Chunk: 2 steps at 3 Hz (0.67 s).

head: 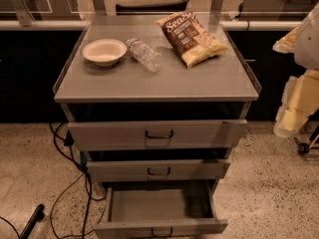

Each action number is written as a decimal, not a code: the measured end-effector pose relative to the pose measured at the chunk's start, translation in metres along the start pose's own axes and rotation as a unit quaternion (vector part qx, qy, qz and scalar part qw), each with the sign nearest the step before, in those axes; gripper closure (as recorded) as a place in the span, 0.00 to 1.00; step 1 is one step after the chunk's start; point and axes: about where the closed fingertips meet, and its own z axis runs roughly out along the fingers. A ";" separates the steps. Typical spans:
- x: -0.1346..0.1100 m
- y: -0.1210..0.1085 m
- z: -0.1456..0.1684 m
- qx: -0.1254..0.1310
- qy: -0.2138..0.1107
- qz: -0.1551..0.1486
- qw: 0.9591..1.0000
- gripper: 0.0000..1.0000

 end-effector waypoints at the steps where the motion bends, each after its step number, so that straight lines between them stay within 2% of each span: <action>1: 0.000 0.000 0.000 0.000 0.000 0.000 1.000 0.00; 2: 0.007 0.009 0.011 -0.006 -0.015 0.004 1.000 0.00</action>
Offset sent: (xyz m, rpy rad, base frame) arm -0.0171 -0.0081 -0.0415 0.0878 0.0339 0.0064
